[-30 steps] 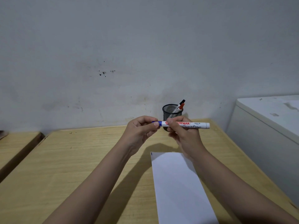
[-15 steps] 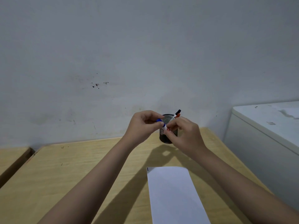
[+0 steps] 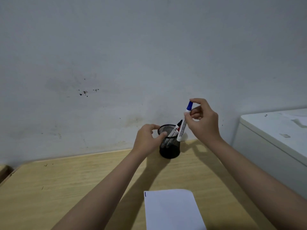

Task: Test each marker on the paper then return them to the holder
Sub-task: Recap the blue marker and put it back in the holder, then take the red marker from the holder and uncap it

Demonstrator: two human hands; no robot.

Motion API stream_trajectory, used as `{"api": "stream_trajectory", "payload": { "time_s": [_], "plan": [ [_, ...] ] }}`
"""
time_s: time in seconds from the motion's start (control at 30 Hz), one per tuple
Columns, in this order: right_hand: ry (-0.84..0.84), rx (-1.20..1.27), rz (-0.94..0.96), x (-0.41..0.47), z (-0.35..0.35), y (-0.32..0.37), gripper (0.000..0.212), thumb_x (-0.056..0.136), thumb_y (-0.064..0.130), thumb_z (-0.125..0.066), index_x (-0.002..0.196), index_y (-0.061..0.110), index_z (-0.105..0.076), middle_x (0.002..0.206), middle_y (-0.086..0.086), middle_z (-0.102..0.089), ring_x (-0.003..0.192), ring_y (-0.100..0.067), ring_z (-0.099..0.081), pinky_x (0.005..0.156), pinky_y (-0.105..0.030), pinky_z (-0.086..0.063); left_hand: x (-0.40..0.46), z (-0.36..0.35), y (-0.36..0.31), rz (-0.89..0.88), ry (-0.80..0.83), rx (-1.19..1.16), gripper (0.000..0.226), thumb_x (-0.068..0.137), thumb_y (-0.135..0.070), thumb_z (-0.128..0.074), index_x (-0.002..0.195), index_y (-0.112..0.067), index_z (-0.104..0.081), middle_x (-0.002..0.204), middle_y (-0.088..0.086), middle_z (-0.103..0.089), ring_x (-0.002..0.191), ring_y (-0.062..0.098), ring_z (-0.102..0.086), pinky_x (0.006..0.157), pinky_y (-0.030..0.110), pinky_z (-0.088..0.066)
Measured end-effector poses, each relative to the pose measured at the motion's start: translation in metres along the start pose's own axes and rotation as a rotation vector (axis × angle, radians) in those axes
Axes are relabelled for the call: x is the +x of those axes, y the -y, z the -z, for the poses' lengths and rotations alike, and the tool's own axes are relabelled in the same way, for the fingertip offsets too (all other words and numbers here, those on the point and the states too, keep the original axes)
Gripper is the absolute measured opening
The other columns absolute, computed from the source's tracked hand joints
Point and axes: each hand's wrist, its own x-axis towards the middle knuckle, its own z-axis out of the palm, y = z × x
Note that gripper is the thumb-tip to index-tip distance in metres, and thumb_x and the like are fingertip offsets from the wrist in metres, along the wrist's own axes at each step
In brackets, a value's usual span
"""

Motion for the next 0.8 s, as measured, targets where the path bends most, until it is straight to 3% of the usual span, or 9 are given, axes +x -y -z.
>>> {"api": "stream_trajectory", "payload": {
  "time_s": [0.2, 0.43, 0.63, 0.8],
  "plan": [
    [-0.104, 0.061, -0.081, 0.009, -0.005, -0.011, 0.032, 0.077, 0.007, -0.067, 0.106, 0.018, -0.059, 0.059, 0.006, -0.055, 0.048, -0.003, -0.053, 0.060, -0.018, -0.049, 0.007, -0.018, 0.008, -0.003, -0.001, 0.145, 0.051, 0.078, -0.047, -0.066, 0.115, -0.012, -0.063, 0.118, 0.005, -0.060, 0.108, 0.025, -0.057, 0.087, 0.037, -0.049],
    [-0.119, 0.092, -0.079, 0.015, -0.010, -0.020, 0.032, 0.079, 0.010, -0.068, 0.108, 0.017, -0.057, 0.061, 0.006, -0.055, 0.049, -0.003, -0.053, 0.058, -0.012, -0.046, 0.011, -0.021, 0.010, 0.023, -0.037, 0.085, 0.053, 0.072, -0.044, -0.073, 0.112, -0.009, -0.065, 0.116, 0.005, -0.061, 0.103, 0.022, -0.060, 0.082, 0.032, -0.049],
    [0.055, -0.038, -0.089, 0.011, -0.024, -0.034, 0.031, 0.077, 0.010, -0.068, 0.105, 0.019, -0.058, 0.061, 0.004, -0.057, 0.053, -0.004, -0.056, 0.058, -0.010, -0.045, 0.008, -0.022, 0.011, 0.017, -0.053, 0.082, 0.057, 0.073, -0.046, -0.072, 0.115, -0.009, -0.064, 0.118, 0.003, -0.061, 0.103, 0.021, -0.060, 0.083, 0.031, -0.050],
    [0.281, -0.273, -0.143, 0.003, -0.035, -0.048, 0.033, 0.072, 0.012, -0.070, 0.102, 0.014, -0.056, 0.098, -0.010, -0.055, 0.081, -0.021, -0.058, 0.068, -0.026, -0.049, 0.007, -0.022, 0.009, 0.015, -0.062, 0.068, 0.056, 0.073, -0.046, -0.072, 0.114, -0.009, -0.065, 0.117, 0.004, -0.061, 0.103, 0.021, -0.060, 0.085, 0.034, -0.051]
  ]
}}
